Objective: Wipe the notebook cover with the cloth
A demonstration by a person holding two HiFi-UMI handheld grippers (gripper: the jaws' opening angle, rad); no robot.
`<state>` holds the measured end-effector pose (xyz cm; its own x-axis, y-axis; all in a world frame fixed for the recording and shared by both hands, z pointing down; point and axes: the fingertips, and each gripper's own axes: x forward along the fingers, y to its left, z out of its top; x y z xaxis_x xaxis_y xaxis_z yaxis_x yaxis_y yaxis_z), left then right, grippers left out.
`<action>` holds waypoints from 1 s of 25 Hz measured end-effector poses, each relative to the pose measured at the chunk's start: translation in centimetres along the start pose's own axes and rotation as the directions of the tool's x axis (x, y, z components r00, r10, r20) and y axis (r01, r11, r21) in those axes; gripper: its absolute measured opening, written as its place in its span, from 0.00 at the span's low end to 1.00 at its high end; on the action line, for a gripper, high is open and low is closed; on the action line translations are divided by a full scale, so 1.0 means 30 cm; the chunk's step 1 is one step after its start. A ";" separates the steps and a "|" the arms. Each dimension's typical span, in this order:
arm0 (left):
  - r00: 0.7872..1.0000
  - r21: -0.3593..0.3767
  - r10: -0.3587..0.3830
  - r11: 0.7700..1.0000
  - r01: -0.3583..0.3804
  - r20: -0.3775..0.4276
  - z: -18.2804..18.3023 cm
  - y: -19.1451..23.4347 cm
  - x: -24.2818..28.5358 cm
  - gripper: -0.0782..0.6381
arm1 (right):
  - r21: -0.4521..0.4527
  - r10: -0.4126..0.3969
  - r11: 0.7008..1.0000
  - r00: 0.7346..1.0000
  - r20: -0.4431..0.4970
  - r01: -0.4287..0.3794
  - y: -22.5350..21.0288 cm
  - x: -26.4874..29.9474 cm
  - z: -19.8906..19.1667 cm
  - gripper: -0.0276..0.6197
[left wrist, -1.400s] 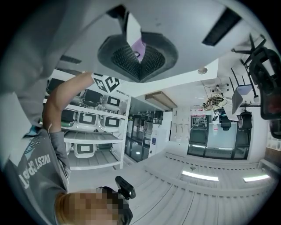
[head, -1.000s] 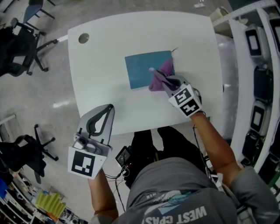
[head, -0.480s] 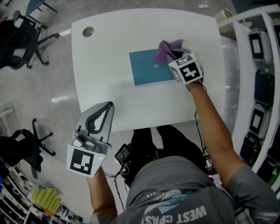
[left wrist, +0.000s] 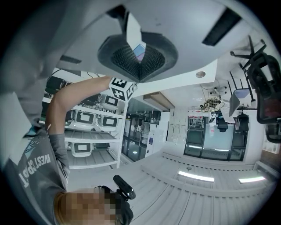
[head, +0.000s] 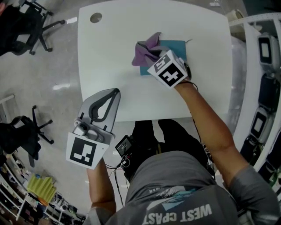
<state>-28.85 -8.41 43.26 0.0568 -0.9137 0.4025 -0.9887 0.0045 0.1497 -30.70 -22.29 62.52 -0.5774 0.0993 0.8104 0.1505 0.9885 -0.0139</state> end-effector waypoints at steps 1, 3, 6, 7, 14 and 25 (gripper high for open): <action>1.000 0.001 -0.001 1.000 0.001 0.000 0.002 -0.001 0.001 0.11 | -0.011 0.020 1.000 1.000 -0.001 -0.021 0.041 -0.011 -0.017 0.14; 1.000 0.004 -0.004 1.000 0.004 0.001 0.009 -0.001 0.003 0.11 | -0.014 0.048 0.999 0.999 -0.006 -0.048 0.099 -0.043 -0.066 0.14; 1.000 0.009 -0.008 1.000 0.008 0.003 0.019 -0.013 0.015 0.11 | 0.020 0.047 0.999 0.999 -0.025 -0.047 0.111 -0.117 -0.176 0.14; 1.000 0.011 -0.009 1.000 0.009 0.005 0.023 -0.020 0.022 0.11 | 0.037 0.036 0.999 0.999 -0.033 -0.035 0.095 -0.145 -0.219 0.14; 1.000 0.009 -0.009 1.000 0.009 0.012 0.041 -0.033 0.042 0.11 | 0.188 -0.111 0.974 0.990 -0.084 0.125 -0.154 -0.283 -0.416 0.14; 1.000 0.000 -0.009 1.000 0.009 0.006 0.026 -0.011 0.026 0.11 | 0.178 -0.211 0.957 0.972 -0.106 0.227 -0.378 -0.163 -0.226 0.14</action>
<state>-28.59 -9.45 42.82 0.0647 -0.9159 0.3961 -0.9882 -0.0036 0.1530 -24.15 -34.74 62.69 -0.5079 -0.1238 0.8525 -0.1302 0.9893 0.0662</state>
